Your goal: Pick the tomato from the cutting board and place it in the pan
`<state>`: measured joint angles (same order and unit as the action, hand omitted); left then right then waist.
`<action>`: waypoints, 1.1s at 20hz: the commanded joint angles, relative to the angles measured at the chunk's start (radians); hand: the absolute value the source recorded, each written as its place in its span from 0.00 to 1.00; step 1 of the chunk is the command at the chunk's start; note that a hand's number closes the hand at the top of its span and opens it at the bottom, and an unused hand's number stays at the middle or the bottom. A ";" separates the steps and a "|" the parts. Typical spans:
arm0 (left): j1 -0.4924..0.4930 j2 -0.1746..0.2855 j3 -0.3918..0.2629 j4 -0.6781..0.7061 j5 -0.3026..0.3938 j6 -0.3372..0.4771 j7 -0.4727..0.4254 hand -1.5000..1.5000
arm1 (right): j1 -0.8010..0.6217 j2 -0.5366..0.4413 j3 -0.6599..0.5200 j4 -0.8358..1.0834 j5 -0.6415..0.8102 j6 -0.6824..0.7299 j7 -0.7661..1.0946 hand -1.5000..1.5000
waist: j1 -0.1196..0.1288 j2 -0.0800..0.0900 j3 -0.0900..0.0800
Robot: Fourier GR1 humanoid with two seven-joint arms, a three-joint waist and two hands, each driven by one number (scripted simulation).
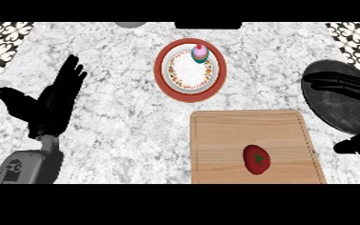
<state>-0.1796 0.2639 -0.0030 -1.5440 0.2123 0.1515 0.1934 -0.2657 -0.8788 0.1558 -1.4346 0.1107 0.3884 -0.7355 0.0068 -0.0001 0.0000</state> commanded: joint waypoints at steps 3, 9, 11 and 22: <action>0.007 -0.005 0.003 -0.021 -0.006 0.004 0.027 0.50 | -0.059 0.021 0.112 -0.167 0.172 -0.008 0.148 0.00 | -0.002 -0.002 -0.001; -0.010 -0.032 -0.001 0.011 -0.022 0.017 0.000 0.50 | -0.131 -0.026 0.250 -0.192 0.363 0.097 0.241 0.00 | 0.004 0.002 -0.002; 0.037 -0.002 0.005 -0.054 0.002 -0.023 0.013 0.50 | -0.111 -0.075 0.280 -0.240 0.395 0.161 0.275 0.00 | 0.006 -0.003 -0.002; 0.047 -0.025 0.013 -0.063 -0.040 -0.013 0.020 0.50 | 0.012 -0.028 0.310 -0.454 0.654 0.144 0.366 0.00 | -0.011 -0.003 0.000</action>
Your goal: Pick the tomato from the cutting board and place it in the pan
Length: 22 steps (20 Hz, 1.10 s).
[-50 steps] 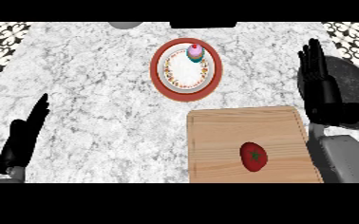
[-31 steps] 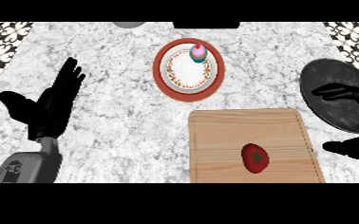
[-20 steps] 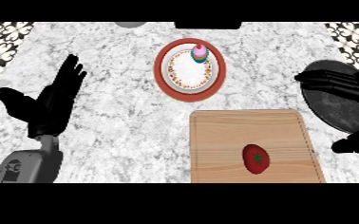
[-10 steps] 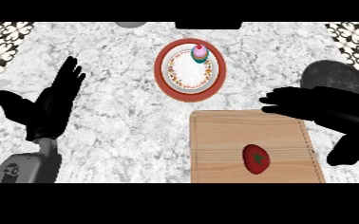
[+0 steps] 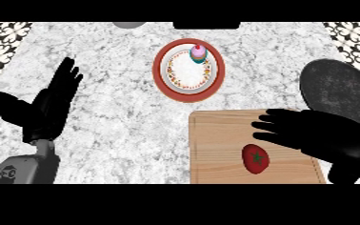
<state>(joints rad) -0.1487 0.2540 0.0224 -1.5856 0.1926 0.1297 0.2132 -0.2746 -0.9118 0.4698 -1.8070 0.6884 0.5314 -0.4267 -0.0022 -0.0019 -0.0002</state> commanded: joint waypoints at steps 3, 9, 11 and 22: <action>0.015 -0.013 -0.001 -0.032 -0.018 0.012 0.027 0.50 | 0.079 0.031 0.018 -0.168 0.156 -0.022 0.125 0.00 | -0.002 -0.001 0.000; -0.030 -0.040 0.004 -0.017 -0.043 0.021 0.039 0.50 | 0.186 0.087 -0.024 -0.235 0.215 -0.014 0.102 0.00 | -0.004 0.000 0.000; -0.017 -0.032 0.027 0.002 -0.032 -0.009 0.013 0.50 | 0.112 0.164 -0.013 -0.221 0.219 0.088 0.137 0.00 | 0.003 0.001 0.000; 0.019 -0.029 0.049 -0.024 -0.027 -0.064 0.015 0.50 | 0.122 0.319 0.053 -0.044 0.464 0.019 0.165 0.00 | 0.006 0.002 0.000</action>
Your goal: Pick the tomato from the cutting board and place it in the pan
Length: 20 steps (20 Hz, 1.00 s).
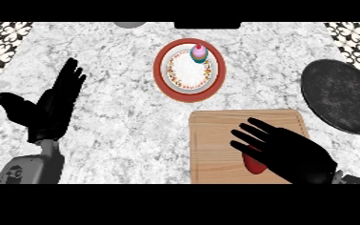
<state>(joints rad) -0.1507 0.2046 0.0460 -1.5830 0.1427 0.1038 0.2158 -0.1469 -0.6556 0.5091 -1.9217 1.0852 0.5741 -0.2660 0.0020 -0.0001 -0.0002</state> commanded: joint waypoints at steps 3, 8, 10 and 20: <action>-0.026 -0.030 0.008 0.039 -0.021 0.002 -0.017 0.50 | -0.024 0.120 0.016 0.066 0.078 0.028 -0.013 0.00 | -0.001 0.000 0.000; -0.057 -0.037 -0.001 0.025 -0.041 0.011 0.022 0.50 | -0.079 0.199 0.041 0.212 0.146 0.018 -0.014 0.00 | 0.004 0.002 0.000; -0.005 -0.030 0.008 -0.044 -0.022 -0.014 0.048 0.50 | -0.005 0.142 0.007 0.170 0.184 -0.039 -0.064 0.00 | 0.000 0.000 0.000; -0.018 -0.015 0.057 -0.004 -0.013 -0.057 0.029 0.50 | -0.006 0.231 -0.039 0.324 0.234 -0.105 -0.153 0.00 | -0.001 0.000 0.000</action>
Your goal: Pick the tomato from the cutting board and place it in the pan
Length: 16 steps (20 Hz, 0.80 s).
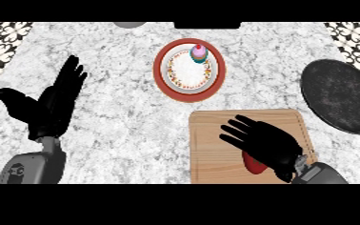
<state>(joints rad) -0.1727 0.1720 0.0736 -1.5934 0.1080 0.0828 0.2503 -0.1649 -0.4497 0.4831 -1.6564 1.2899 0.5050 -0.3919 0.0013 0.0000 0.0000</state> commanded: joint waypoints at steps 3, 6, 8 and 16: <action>-0.013 -0.032 -0.021 0.018 -0.034 0.011 -0.027 0.50 | -0.033 0.104 0.038 0.170 0.081 -0.062 -0.003 0.00 | 0.001 0.001 0.000; 0.016 -0.007 0.012 -0.070 0.024 -0.021 0.065 0.50 | -0.020 0.081 0.017 0.152 0.087 -0.041 -0.049 0.00 | 0.002 0.000 0.000; -0.035 -0.044 -0.024 -0.011 -0.045 0.037 0.038 0.50 | -0.007 0.110 0.051 0.129 0.099 -0.066 -0.058 1.00 | -0.001 0.000 0.000; -0.028 0.021 0.060 0.004 0.015 -0.041 0.029 0.50 | 0.019 0.169 0.052 0.207 0.132 -0.158 -0.112 1.00 | 0.000 0.000 0.000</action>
<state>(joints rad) -0.1763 0.1623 0.0965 -1.5921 0.0974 0.0639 0.2483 -0.1754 -0.3215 0.5054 -1.4817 1.3992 0.3700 -0.4965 0.0011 -0.0055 -0.0052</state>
